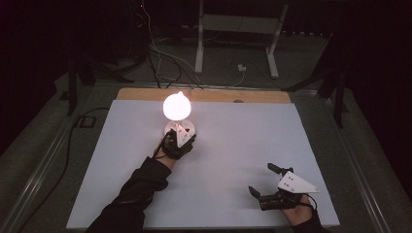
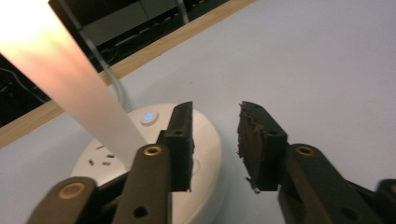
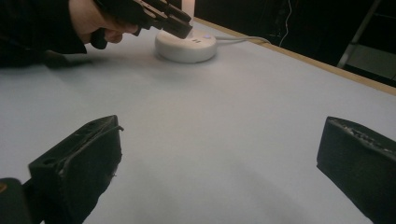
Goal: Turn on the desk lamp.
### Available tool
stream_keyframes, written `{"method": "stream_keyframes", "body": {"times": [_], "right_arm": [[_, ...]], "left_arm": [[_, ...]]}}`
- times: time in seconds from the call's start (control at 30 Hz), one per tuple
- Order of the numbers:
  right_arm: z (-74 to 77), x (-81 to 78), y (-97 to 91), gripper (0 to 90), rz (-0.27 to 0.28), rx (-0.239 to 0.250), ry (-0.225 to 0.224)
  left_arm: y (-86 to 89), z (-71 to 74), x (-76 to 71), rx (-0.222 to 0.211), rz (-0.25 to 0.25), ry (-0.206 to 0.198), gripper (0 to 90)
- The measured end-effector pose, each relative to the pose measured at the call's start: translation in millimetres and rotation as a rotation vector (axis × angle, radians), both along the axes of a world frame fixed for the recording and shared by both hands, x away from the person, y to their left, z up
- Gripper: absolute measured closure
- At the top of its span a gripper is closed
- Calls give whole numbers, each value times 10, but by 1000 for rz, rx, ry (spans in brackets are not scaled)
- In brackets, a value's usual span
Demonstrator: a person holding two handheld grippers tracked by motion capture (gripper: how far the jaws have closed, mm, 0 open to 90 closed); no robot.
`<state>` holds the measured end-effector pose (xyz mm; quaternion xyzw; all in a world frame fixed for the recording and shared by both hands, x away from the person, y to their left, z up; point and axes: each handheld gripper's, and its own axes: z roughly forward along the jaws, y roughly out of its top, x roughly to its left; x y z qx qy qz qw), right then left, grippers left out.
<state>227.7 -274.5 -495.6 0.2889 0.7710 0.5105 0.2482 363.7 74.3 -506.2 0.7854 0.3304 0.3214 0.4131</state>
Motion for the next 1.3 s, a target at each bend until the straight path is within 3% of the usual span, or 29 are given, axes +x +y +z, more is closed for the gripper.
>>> {"method": "stream_keyframes", "body": {"times": [0.17,0.33,0.43,0.6,0.67,0.87,1.07,1.3], "right_arm": [[2,1,-2,0,-1,0,-1],[5,1,-5,0,-3,2,-2],[1,3,-6,0,-3,2,0],[2,1,-1,0,-3,-3,-1],[4,1,-1,0,-4,-2,-3],[2,5,-2,0,-4,-1,-1],[2,4,4,0,-3,-5,-2],[2,4,4,0,-2,-4,-2]], "left_arm": [[-22,72,-84,-11,-6,1,524],[-38,166,-148,-50,-16,58,318],[-34,208,-169,-77,-8,103,249],[-16,262,-222,-112,-26,138,105],[-11,277,-241,-104,-31,158,83],[72,350,-296,-154,-49,180,2],[201,404,-337,-190,-45,185,2],[398,424,-392,-199,-51,188,2]]}}
